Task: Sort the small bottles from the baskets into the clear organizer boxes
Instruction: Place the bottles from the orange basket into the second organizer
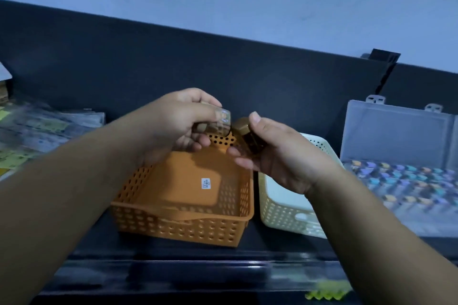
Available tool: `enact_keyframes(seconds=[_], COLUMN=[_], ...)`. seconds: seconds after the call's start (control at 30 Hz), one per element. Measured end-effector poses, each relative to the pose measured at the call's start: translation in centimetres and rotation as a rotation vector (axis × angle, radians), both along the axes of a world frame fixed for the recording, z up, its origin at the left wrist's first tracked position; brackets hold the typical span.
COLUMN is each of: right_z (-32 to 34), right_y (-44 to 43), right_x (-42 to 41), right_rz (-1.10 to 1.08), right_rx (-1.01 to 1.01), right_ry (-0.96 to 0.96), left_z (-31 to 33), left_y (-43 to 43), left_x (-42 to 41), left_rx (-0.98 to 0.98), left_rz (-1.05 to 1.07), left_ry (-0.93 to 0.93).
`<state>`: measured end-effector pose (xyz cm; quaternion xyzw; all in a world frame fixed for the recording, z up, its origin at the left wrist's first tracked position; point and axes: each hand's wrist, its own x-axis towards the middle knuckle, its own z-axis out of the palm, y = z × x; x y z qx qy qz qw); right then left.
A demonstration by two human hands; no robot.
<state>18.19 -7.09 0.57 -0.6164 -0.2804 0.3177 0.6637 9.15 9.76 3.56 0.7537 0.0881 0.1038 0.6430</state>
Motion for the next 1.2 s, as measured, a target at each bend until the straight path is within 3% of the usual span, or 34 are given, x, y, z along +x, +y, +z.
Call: enact_keyframes(seconds=[0.27, 0.53, 0.8, 1.07, 1.2], right_z=[0.0, -2.1, -3.6, -4.7, -5.6], right_y=[-10.8, -30.4, -47.2, -57.3, -60.4], right_x=[-1.4, -2.8, -3.3, -0.3, 3.2], right_rz=[-0.191, -0.402, -0.644, -0.79, -0.879], right_rx=[0.149, 0.253, 0.139, 0.2, -0.016], right_ry=[0.181, 0.279, 0.073, 0.022, -0.095], left_z=[0.9, -1.5, -2.9, -3.7, -5.1], left_y=[-11.1, -29.9, -45.1, -55.2, -58.0], left_x=[0.8, 2.8, 5.1, 10.5, 15.2], left_rx=[-0.109, -0.275, -0.284, -0.112, 0.028], left_rz=[-0.176, -0.243, -0.306, -0.424, -0.463], left_ry=[-0.032, -0.008, -0.028, -0.033, -0.074])
